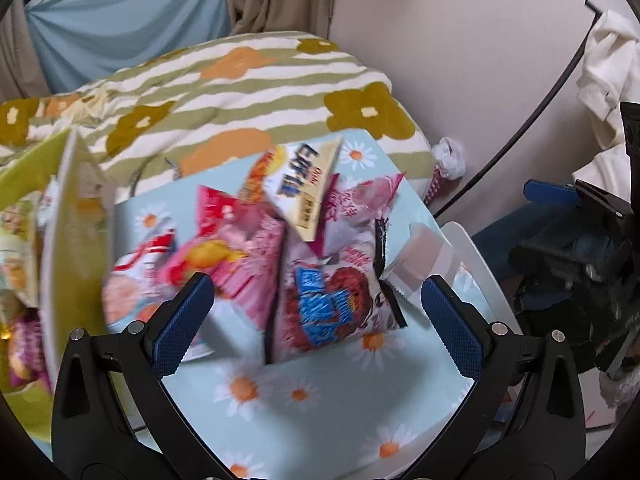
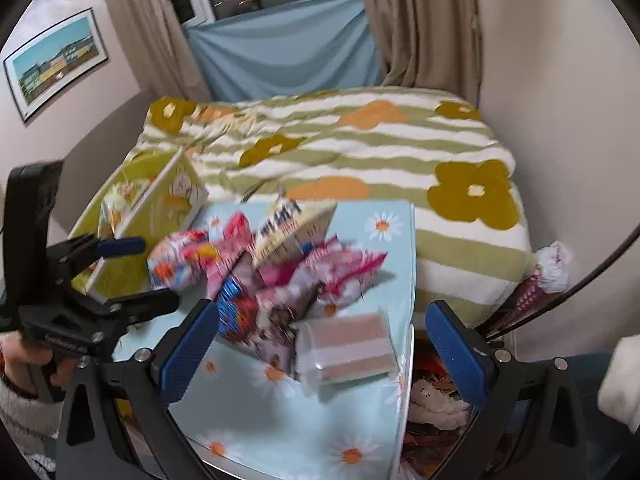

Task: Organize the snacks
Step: 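Move both tools back toward the remaining snacks on the table, then grasp the blue-and-red cookie bag with the left tool while the right tool grasps the pink-white box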

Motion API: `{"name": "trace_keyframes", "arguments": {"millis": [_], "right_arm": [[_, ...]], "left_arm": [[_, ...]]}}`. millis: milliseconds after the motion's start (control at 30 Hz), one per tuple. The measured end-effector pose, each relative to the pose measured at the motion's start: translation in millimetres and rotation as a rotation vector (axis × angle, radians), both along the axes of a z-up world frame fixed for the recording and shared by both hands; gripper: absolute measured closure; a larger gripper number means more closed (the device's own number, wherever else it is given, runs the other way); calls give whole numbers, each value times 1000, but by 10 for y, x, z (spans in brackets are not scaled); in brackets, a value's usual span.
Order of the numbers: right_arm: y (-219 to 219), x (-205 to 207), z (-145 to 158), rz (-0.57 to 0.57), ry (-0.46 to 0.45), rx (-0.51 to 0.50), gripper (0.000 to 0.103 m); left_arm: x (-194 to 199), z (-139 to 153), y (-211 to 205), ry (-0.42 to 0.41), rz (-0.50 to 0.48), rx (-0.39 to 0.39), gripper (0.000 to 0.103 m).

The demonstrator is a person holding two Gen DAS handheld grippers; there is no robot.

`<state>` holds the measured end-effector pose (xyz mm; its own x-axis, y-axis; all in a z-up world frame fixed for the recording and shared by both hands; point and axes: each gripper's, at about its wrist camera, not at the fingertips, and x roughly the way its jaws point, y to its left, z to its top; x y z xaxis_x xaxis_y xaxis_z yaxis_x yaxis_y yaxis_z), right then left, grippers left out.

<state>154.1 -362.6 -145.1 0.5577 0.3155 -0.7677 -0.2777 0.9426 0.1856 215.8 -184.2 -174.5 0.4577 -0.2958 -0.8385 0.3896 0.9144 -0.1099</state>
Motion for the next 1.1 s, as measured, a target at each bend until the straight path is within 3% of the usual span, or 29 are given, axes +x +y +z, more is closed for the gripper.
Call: {"name": "trace_keyframes", "arguments": {"millis": [233,533,567,667,767,1100], "right_arm": [[-62,88,-519,95,47,-21,0],[-1,229,-833,176,63,-34,0],[5,254,-863,183,68,-38,0],[26,311,-948,207,88,-42,0],[56,333,-997,231,102,-33,0],[137,350,-1077,244,105,-68,0]], "left_arm": [[133,-454,-219,42,24,59,0],[224,-762,-300,67,44,80,1],[225,-782,-317,70,40,81,8],[201,-796,-349,58,31,96,11],[178,-800,-372,56,11,109,27],[30,-729,-418,41,-2,161,31]]}}
